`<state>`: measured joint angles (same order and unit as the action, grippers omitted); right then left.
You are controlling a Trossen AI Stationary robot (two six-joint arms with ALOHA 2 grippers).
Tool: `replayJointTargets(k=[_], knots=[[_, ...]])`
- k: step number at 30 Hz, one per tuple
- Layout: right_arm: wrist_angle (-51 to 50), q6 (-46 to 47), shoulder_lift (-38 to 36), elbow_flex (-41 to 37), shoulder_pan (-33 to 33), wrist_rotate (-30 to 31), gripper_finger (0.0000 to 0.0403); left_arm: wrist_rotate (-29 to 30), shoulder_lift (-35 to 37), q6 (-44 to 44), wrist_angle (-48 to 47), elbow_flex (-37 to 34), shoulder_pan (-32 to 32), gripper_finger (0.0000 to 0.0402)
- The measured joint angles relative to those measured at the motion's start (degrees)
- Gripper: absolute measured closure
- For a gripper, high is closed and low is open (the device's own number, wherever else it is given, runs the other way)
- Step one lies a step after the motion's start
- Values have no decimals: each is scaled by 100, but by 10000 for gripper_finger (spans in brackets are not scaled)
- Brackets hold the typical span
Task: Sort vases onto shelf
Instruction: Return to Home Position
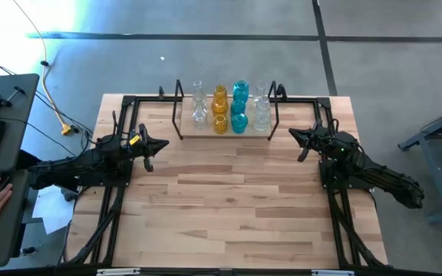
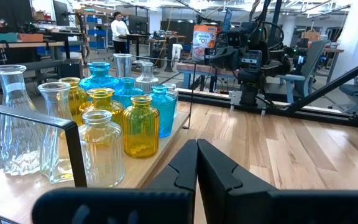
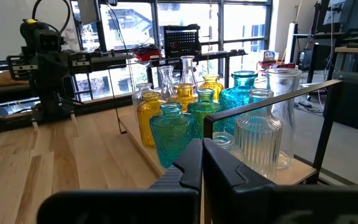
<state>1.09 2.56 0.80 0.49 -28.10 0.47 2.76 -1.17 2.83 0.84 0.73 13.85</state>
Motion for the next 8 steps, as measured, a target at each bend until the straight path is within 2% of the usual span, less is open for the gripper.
replayJointTargets(k=[8], knots=[[1,-2,0,-2,0,0,402,0,0,0,-1,0,2,398]])
